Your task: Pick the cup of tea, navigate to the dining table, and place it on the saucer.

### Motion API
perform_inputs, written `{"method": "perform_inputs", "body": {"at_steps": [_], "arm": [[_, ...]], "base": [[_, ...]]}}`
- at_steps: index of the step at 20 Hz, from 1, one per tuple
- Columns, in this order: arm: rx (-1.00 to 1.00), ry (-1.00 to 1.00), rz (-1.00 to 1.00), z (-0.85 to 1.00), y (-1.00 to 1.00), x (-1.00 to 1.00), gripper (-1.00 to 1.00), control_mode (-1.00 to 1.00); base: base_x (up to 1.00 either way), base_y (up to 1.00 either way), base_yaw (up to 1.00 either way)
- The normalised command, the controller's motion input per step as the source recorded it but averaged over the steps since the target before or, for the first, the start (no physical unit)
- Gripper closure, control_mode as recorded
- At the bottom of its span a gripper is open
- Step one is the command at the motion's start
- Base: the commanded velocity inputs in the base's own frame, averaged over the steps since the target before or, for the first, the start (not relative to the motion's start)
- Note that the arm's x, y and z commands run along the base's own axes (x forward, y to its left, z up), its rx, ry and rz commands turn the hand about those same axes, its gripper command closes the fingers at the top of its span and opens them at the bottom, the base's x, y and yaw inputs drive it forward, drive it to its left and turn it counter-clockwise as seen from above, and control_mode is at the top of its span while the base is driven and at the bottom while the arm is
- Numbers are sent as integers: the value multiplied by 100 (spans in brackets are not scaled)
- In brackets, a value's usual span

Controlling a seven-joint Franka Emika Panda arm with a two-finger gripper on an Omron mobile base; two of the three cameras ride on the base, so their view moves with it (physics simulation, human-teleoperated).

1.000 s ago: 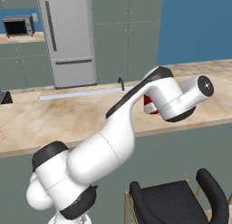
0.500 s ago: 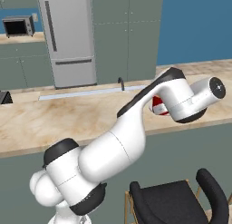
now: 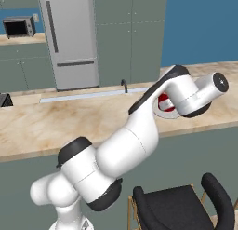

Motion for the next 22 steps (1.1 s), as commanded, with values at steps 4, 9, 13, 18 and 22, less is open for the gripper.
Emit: {"method": "perform_inputs", "body": {"at_steps": [4,9,13,18,22], "arm": [[0,3,0,0,0,36,100,-100],[-2,0,0,-6,-6,5,100,-100],[-2,0,0,-6,-2,6,100,-100],[-2,0,0,-12,0,5,100,-100],[-2,0,0,-17,0,16,100,-100]], "base": [[0,0,0],[0,0,0],[0,0,0],[0,0,0],[0,0,0]]}}
